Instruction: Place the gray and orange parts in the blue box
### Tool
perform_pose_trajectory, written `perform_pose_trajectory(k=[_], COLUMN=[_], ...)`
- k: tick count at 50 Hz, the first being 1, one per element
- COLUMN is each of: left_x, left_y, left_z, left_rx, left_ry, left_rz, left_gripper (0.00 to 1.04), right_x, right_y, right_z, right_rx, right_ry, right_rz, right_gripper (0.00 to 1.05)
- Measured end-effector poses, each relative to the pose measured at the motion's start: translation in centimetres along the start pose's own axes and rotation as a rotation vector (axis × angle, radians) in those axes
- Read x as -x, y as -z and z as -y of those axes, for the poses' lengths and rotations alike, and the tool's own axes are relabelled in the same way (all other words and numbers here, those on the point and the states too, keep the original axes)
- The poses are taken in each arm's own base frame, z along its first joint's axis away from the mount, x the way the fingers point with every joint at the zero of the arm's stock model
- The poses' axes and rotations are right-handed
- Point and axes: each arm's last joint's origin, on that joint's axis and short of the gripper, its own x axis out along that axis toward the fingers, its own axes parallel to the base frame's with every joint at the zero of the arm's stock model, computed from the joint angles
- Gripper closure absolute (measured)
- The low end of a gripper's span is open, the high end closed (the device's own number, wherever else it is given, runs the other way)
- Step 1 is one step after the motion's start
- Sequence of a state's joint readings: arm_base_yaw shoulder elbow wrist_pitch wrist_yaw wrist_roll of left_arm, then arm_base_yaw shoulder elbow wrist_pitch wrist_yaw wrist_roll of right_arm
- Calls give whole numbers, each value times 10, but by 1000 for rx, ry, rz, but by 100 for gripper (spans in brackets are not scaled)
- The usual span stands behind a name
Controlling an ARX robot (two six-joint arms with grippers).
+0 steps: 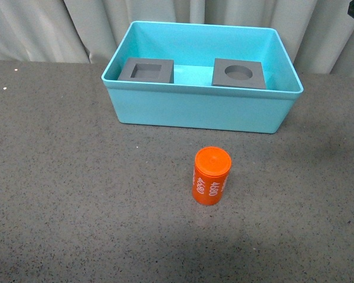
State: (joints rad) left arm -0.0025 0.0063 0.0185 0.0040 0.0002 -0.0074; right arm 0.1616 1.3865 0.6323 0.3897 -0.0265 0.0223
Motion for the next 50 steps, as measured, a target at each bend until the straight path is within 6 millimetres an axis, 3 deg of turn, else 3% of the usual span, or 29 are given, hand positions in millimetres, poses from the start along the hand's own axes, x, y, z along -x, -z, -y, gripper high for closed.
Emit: perform_pose_trajectory(k=[5, 9, 13, 19, 28, 50], left_x=[0, 0, 0, 0, 0, 0], left_y=[0, 0, 0, 0, 0, 0], left_z=[0, 0, 0, 0, 0, 0], left_rx=[0, 0, 0, 0, -3, -3], left_ry=[0, 0, 0, 0, 0, 0], left_rz=[-1, -1, 0, 0, 0, 0], left_gripper=[99, 81, 63, 36, 5, 7], right_x=[0, 0, -3, -17, -35, -66], right_y=[0, 0, -1, 6, 12, 30], right_z=[0, 0, -7, -29, -60, -100], right_rx=[0, 27, 188, 273, 292, 347], right_ry=[-1, 33, 70, -133, -373, -513], right_rz=[1, 27, 105, -64, -291, -550], right_gripper=[10, 10, 10, 10, 10, 10])
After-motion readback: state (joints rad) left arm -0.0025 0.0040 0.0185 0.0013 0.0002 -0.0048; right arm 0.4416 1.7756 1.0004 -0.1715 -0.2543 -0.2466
